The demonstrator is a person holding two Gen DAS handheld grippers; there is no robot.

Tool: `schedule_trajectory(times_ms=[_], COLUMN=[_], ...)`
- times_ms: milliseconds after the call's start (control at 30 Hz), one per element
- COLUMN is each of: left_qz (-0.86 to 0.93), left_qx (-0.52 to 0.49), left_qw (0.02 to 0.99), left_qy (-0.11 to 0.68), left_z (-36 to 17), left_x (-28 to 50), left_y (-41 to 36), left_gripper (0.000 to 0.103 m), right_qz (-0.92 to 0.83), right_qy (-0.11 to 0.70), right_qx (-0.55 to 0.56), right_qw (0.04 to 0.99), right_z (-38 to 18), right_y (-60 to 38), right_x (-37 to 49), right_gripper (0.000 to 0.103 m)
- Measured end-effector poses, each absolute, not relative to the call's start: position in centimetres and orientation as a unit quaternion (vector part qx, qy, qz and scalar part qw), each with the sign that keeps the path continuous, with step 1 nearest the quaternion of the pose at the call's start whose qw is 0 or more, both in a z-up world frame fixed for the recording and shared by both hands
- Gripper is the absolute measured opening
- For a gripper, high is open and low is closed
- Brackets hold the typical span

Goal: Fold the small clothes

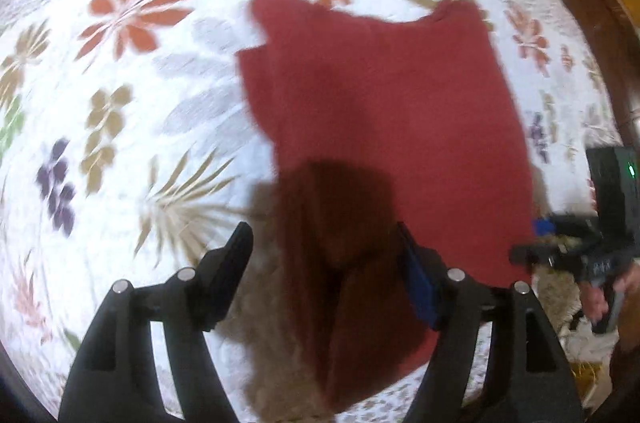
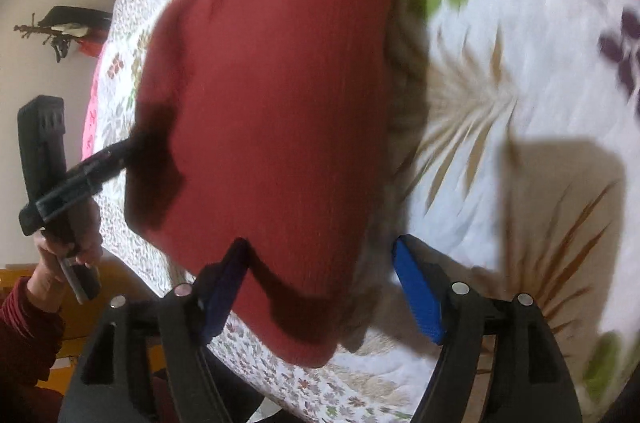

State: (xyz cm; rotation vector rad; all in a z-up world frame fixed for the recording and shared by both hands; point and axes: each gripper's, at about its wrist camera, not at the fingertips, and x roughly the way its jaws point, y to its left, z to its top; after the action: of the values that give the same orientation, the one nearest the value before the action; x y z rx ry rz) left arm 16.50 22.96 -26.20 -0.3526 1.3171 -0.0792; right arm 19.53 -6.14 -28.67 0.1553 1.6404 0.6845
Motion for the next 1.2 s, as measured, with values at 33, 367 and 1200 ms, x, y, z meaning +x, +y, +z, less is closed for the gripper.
schedule_trajectory(times_ms=[33, 367, 1200], left_qz=[-0.034, -0.033, 0.027], left_qx=[-0.178, -0.239, -0.153], left_qw=[0.771, 0.760, 0.777], left_qy=[0.610, 0.604, 0.609], left_z=[-26.8, -27.4, -22.3], left_x=[16.3, 14.6, 12.3], left_y=[23.4, 25.3, 22.4], left_gripper=[0.071, 0.059, 0.088], right_qz=[0.298, 0.334, 0.231], right_qy=[0.714, 0.699, 0.659], right_qx=[0.066, 0.060, 0.018], right_qw=[0.630, 0.630, 0.715], right_z=[-28.8, -26.9, -22.7], right_y=[-6.2, -5.2, -3.7], right_x=[19.3, 19.3, 17.3], right_gripper=[0.076, 0.021, 0.063])
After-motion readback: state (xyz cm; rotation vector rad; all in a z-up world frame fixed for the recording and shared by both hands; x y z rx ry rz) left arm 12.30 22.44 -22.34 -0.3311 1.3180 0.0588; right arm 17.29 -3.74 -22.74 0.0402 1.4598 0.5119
